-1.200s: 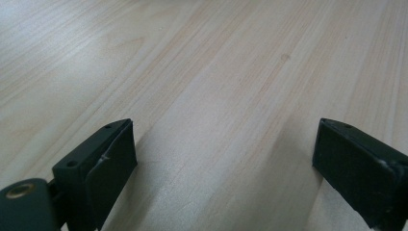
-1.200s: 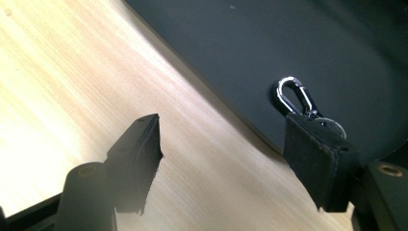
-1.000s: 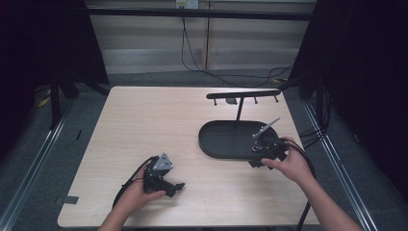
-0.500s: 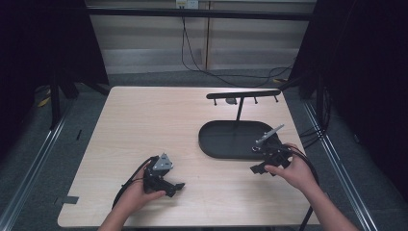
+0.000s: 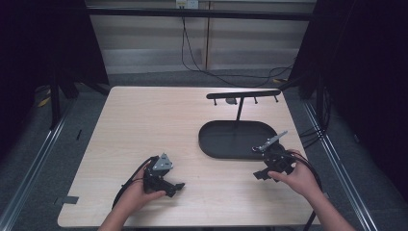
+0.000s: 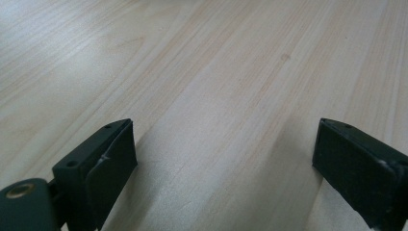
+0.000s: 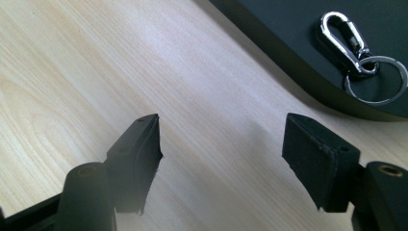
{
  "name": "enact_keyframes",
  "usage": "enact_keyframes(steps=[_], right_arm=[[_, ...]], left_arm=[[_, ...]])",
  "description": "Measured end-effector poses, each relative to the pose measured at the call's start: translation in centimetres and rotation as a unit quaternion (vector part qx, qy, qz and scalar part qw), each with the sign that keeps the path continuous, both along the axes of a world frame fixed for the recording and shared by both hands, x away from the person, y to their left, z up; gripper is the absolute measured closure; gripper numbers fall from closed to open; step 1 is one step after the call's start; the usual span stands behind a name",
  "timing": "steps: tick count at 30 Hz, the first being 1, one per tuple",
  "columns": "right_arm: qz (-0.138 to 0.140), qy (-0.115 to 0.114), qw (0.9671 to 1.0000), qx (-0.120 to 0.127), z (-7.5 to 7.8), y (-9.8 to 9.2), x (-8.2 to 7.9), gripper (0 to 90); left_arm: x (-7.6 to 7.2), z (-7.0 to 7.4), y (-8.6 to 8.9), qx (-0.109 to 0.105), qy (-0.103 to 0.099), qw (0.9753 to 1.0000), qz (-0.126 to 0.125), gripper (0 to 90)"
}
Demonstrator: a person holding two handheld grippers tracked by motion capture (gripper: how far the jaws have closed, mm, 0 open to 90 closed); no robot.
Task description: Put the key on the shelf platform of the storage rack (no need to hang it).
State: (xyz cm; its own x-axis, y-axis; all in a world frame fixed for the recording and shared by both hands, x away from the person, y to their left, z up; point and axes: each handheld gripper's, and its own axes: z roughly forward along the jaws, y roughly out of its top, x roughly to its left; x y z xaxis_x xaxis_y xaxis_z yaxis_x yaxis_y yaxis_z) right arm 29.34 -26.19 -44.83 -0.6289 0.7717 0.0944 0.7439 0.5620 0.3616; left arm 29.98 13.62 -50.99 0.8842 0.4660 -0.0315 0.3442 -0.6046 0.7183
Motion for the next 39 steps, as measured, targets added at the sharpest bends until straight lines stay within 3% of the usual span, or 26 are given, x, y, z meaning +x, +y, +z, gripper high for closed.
enact_keyframes(steps=[39], right_arm=[[-0.003,-0.015,0.9998,0.009,-1.5,-1.8,-2.8,29.0]], left_arm=[[0.0,0.0,0.0,-0.001,0.0,1.0,0.0,7.6]])
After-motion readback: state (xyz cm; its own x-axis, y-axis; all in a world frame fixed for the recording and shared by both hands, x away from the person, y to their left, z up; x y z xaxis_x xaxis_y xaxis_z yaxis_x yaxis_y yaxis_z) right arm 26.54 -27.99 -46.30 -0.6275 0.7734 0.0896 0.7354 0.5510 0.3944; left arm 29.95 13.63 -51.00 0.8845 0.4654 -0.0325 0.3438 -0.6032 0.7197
